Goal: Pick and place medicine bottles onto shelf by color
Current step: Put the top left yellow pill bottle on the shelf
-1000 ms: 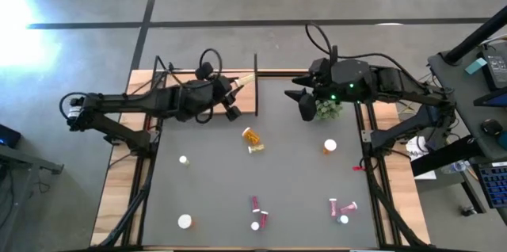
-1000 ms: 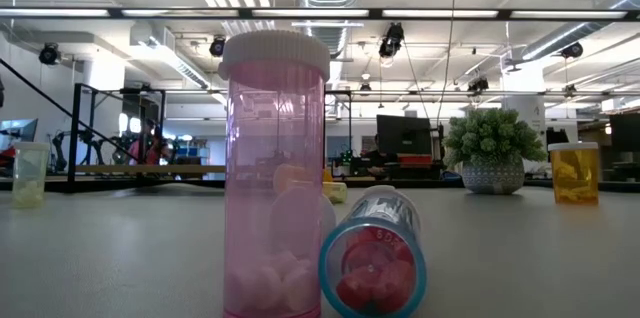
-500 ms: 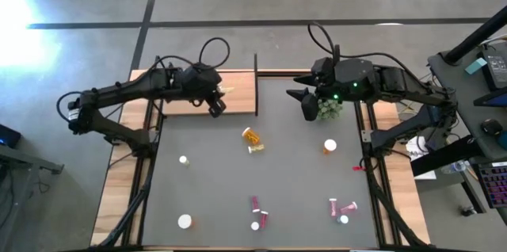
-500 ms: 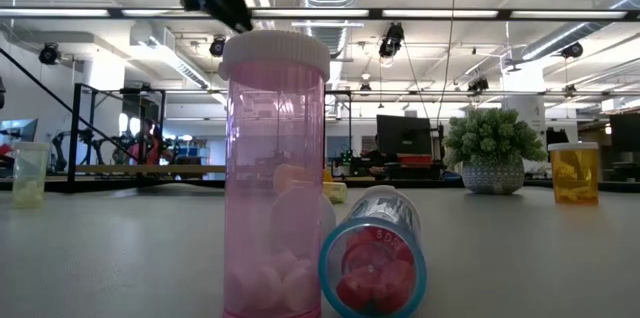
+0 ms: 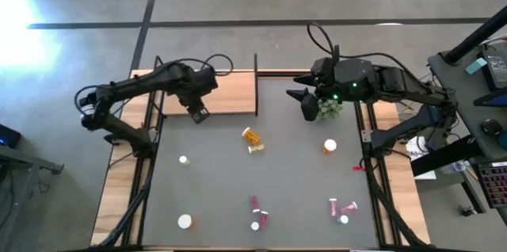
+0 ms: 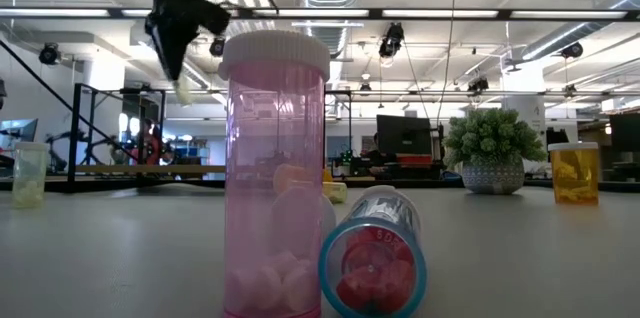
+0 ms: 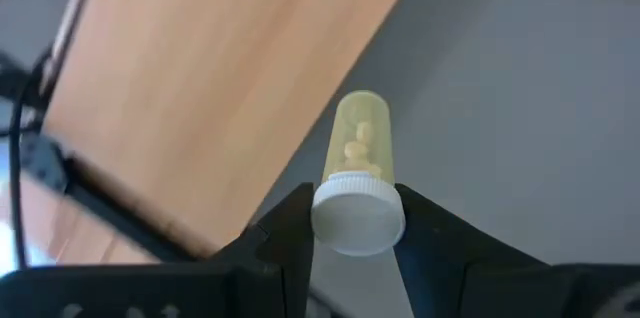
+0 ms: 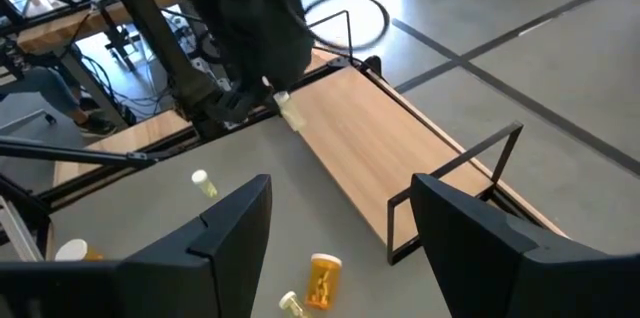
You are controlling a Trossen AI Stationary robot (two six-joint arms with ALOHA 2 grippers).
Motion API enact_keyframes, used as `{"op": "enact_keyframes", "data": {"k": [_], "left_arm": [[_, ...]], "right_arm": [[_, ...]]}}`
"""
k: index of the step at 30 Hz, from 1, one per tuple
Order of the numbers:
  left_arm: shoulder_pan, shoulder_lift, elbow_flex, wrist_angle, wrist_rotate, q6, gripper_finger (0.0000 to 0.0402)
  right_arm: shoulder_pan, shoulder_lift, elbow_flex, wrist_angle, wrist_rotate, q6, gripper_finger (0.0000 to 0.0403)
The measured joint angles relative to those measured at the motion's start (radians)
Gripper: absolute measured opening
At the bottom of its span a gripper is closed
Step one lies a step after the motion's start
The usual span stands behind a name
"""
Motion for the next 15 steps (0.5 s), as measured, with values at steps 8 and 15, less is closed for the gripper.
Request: {"op": "enact_keyframes", "data": {"k": [8, 15], "left_arm": [[0.020, 0.099, 0.000, -0.071, -0.022, 0.107, 0.0103], [0.071, 0.137, 0.000, -0.071, -0.056, 0.103, 0.0103]], "right_arm": [[0.000, 0.000, 0.000, 0.000, 0.000, 0.000, 0.0229], [0.000, 0.000, 0.000, 0.001, 0.000, 0.000, 0.0229]]}}
